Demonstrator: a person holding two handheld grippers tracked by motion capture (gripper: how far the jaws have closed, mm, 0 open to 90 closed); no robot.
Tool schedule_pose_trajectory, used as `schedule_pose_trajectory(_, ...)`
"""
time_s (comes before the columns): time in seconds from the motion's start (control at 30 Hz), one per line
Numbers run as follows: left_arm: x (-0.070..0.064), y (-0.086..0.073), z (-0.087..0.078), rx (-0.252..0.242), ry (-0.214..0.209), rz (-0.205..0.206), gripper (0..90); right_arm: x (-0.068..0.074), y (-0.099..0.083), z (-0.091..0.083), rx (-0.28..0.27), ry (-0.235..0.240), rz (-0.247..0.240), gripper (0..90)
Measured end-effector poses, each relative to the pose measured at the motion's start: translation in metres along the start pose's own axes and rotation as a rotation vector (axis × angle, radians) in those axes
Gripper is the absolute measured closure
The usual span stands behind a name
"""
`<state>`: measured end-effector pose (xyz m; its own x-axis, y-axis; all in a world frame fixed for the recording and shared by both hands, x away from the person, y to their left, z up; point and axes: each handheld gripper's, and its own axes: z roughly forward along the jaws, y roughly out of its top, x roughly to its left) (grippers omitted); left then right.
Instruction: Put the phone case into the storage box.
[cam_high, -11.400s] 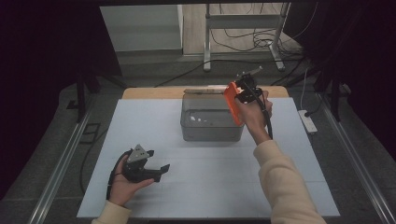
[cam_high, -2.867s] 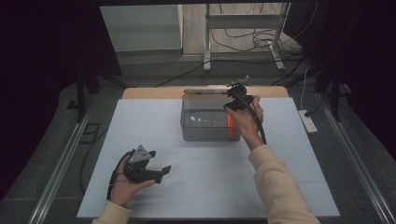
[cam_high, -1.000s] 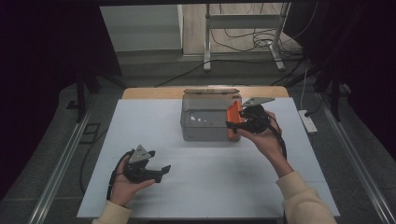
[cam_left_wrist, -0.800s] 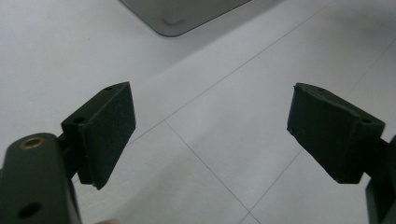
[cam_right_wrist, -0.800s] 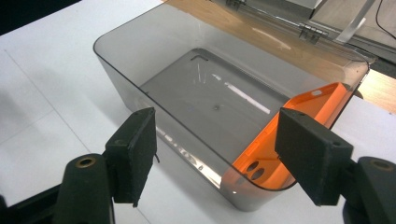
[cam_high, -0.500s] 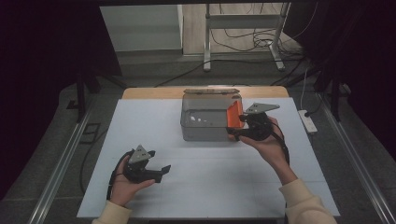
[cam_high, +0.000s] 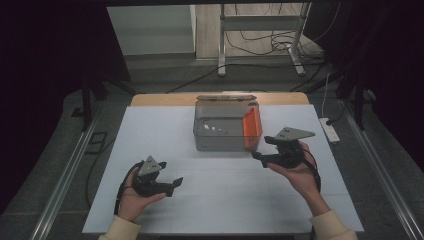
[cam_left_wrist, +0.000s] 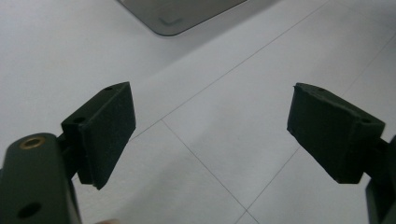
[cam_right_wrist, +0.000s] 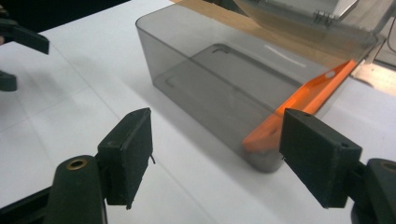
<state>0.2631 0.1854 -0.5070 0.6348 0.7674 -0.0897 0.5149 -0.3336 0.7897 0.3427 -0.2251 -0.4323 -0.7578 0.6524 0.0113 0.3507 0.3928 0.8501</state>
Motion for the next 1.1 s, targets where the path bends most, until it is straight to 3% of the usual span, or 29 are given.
schedule_pose_trajectory(0.2,0.000,-0.001,0.001,0.003,0.000,-0.002,15.5,-0.002,-0.024,-0.011,-0.010,0.021,0.008,24.9)
schedule_pose_trajectory(0.67,0.001,-0.006,0.004,0.020,-0.001,-0.016,15.4,-0.022,-0.081,-0.031,-0.013,0.024,0.087,23.2)
schedule_pose_trajectory(1.1,0.002,-0.007,0.003,0.015,-0.002,-0.023,15.4,-0.022,-0.088,-0.025,-0.009,0.031,0.085,22.7)
